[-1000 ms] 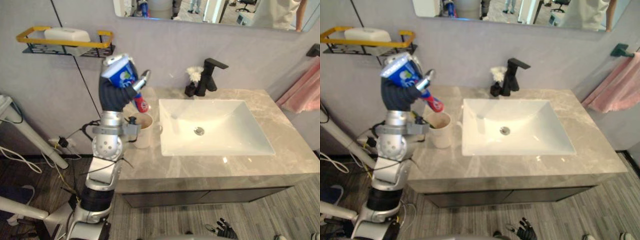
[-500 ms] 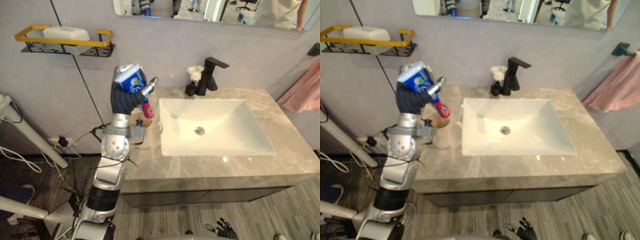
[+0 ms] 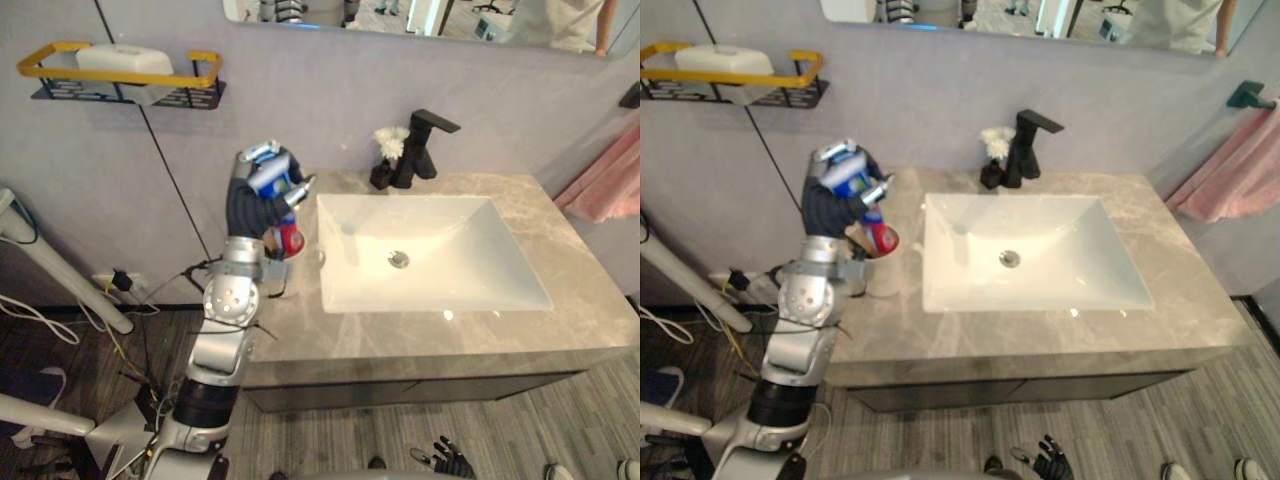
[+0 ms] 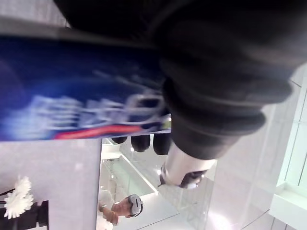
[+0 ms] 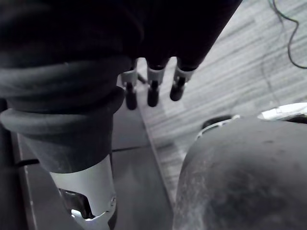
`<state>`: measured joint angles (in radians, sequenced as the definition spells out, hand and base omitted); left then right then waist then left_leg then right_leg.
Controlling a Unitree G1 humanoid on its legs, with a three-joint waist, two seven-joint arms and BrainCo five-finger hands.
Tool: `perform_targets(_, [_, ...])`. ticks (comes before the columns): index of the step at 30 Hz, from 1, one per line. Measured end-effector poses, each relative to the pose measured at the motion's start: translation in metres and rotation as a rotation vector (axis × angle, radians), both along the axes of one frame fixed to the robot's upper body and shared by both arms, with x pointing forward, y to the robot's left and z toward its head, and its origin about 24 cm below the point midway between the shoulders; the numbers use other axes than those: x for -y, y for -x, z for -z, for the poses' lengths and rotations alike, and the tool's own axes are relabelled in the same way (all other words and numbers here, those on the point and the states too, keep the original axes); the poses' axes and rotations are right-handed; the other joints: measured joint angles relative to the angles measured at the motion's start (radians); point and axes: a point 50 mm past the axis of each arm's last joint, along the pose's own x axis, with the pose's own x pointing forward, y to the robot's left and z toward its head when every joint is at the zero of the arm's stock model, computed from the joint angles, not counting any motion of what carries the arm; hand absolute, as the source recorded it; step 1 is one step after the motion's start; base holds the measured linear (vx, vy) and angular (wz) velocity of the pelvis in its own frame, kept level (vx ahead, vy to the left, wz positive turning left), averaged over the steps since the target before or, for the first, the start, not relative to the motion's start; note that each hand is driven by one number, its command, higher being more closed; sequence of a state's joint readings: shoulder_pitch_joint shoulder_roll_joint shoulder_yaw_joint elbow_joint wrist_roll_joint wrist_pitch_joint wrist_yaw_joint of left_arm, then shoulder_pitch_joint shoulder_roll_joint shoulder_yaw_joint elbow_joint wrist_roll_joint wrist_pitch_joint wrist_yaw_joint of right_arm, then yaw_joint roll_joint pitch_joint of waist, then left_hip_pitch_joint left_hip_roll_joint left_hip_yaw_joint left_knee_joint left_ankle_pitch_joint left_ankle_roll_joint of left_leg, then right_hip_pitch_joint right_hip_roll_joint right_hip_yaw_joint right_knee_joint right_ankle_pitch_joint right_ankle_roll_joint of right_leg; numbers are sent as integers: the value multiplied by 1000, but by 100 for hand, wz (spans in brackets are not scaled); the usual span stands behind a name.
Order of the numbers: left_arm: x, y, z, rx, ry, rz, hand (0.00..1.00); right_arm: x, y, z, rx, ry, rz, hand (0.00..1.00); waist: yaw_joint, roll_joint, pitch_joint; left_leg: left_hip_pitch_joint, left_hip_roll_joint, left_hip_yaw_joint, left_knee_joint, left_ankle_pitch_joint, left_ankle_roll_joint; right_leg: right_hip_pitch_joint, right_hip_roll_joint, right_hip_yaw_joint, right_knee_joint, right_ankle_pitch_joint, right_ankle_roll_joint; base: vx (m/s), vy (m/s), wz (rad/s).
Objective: Organize washtable
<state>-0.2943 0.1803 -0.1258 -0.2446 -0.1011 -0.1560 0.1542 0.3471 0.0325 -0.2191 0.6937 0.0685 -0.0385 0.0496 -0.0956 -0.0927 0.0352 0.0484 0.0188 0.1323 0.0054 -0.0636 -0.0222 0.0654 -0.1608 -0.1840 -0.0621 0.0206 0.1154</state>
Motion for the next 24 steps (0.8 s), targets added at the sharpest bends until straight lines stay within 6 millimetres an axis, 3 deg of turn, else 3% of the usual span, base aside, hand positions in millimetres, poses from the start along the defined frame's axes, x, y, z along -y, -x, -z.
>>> perform_targets(16, [-1,-2,2,-9,-9,-14,0,-1,0,0,4,-12,-9,0,0,-6,-1,3,1,6,-3,0,0,-2,0,4,0,0,0,-8,-5,0])
perform_targets(24, [-4,17,-26,145,16,-23,0,-1,0,0,3,-12,-9,0,1,-6,-1,4,1,5,-3,0,0,0,0,3,0,0,0,0,0,0])
